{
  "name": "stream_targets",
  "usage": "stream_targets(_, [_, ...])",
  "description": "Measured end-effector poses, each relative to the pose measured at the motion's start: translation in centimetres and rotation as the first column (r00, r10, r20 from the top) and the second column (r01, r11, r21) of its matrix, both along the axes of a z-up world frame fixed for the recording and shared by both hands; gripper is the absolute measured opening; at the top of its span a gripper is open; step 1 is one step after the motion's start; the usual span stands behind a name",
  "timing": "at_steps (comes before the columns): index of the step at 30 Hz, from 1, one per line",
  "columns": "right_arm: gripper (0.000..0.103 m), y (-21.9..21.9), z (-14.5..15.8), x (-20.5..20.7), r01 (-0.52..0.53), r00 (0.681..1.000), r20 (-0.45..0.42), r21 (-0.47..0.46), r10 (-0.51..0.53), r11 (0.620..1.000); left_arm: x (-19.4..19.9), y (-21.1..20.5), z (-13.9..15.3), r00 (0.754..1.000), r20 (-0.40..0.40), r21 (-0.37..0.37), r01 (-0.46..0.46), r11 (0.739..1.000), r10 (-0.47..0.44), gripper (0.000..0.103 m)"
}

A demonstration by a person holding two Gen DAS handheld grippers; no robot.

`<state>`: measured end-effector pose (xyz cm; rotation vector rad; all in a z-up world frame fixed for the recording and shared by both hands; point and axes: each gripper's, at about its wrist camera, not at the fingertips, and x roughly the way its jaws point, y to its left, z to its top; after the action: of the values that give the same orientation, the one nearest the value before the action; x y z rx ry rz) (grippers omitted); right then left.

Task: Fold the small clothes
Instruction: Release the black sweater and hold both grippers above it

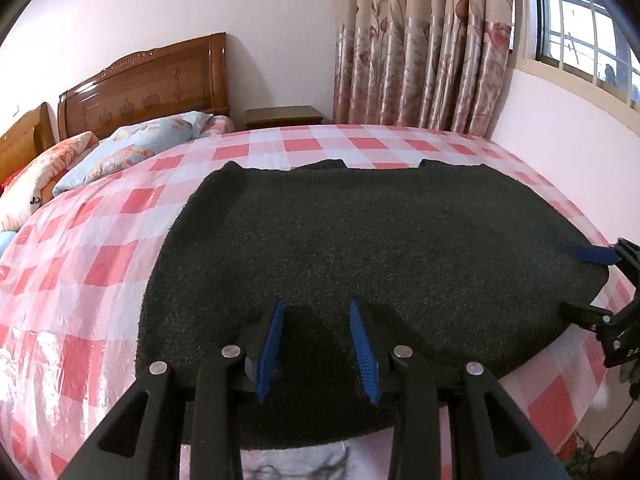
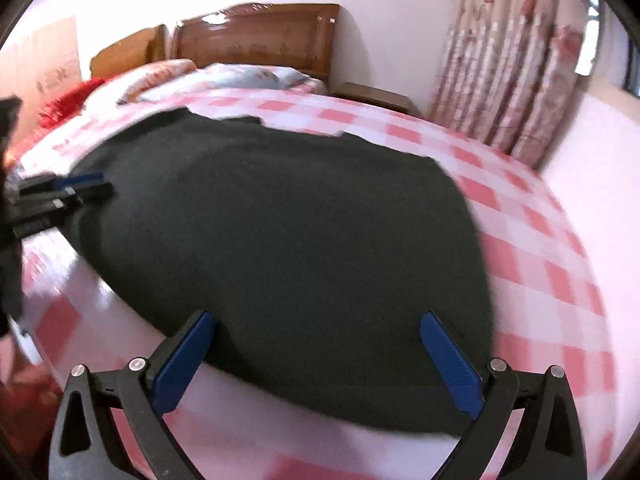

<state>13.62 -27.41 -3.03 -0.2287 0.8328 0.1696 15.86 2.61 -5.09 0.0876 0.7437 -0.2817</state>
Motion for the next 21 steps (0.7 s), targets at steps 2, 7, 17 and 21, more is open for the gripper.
stream_targets(2, [0.103,-1.2,0.1,-0.5,0.023,1.0,-0.007,0.026,-0.023,0.999,0.0,0.1,0.0,1.0,-0.001,-0.004,0.001,1.0,-0.001,0.037])
stream_targets(7, [0.103,-3.0,1.6,-3.2,0.05,0.999,0.004,0.139,-0.051,0.989,-0.2,0.2,0.0,1.0,0.005,-0.005,0.006,1.0,-0.006,0.037])
stream_targets(17, [0.103,-9.1,-0.9,-6.2,0.294,0.954,-0.202,0.465,-0.223,0.835,-0.2,0.2,0.0,1.0,0.006,-0.008,0.005,1.0,-0.005,0.037])
stream_targets(21, [0.103,-9.1,-1.8,-5.0,0.277,0.961,-0.17,0.537,-0.22,0.797,-0.1,0.4,-0.1,1.0,0.001,-0.028,0.007,1.0,-0.007,0.037])
